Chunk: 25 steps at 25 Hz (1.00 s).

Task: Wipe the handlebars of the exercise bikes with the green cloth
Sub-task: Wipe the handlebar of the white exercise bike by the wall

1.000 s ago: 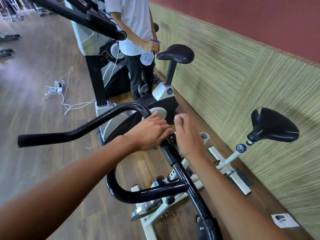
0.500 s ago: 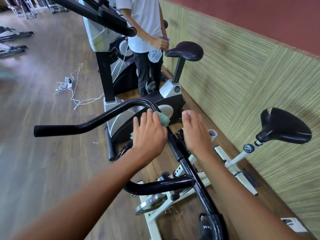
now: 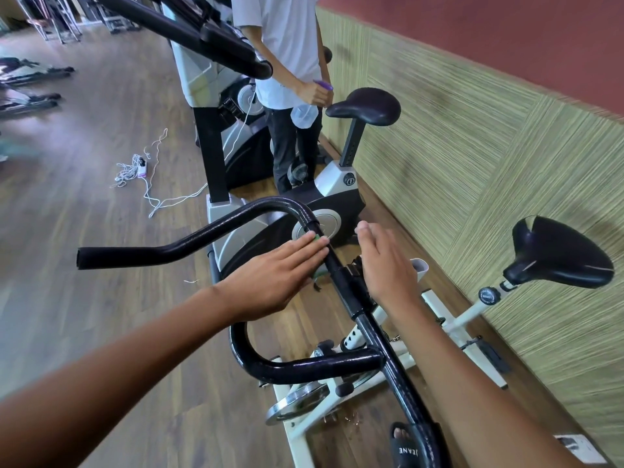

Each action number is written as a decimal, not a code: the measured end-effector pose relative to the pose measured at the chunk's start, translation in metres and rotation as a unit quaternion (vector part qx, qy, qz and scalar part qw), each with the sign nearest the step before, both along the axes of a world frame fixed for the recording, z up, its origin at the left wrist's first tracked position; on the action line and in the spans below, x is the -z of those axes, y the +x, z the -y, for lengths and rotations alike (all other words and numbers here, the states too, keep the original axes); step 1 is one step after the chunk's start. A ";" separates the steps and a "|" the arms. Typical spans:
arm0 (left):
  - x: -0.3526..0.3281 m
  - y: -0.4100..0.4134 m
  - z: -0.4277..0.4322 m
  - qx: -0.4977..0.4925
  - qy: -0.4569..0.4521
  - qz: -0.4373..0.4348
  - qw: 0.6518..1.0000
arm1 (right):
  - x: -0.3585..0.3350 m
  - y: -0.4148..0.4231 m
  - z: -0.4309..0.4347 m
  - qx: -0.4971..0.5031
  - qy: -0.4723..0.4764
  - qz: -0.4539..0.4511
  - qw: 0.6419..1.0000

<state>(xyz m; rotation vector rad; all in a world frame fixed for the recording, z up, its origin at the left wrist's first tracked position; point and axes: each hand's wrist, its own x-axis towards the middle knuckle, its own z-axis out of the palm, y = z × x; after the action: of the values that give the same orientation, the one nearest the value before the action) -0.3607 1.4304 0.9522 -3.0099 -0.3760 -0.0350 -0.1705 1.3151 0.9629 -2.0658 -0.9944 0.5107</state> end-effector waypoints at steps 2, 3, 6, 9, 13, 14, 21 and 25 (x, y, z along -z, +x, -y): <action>0.001 -0.001 -0.001 0.012 0.012 0.014 1.000 | 0.001 0.001 0.000 -0.006 0.000 -0.006 1.000; -0.001 -0.006 0.000 0.008 -0.004 0.021 1.000 | 0.001 0.001 0.001 -0.009 0.000 -0.006 1.000; -0.010 -0.016 0.011 -0.107 -0.148 0.033 0.983 | 0.000 0.001 0.001 -0.007 -0.008 -0.010 1.000; -0.028 0.027 0.008 -0.272 -0.314 0.060 0.908 | -0.001 -0.001 0.000 -0.002 -0.018 -0.003 1.000; -0.033 0.042 -0.009 -0.318 -0.484 0.091 0.810 | 0.001 0.001 0.000 -0.001 -0.018 -0.001 1.000; -0.031 0.029 -0.009 -0.314 -0.490 0.081 0.809 | 0.001 0.001 0.000 -0.003 -0.019 -0.001 1.000; -0.040 0.048 0.003 -0.320 -0.443 0.087 0.833 | -0.006 -0.001 -0.003 -0.019 -0.033 0.020 0.999; -0.032 0.030 0.009 -0.367 -0.396 0.082 0.837 | -0.005 0.001 -0.004 -0.033 -0.060 0.026 0.997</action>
<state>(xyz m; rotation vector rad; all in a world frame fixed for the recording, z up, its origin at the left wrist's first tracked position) -0.3309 1.4214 0.9846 -3.3233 -1.9682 -0.0929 -0.1697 1.3192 0.9684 -2.1682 -1.0890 0.5668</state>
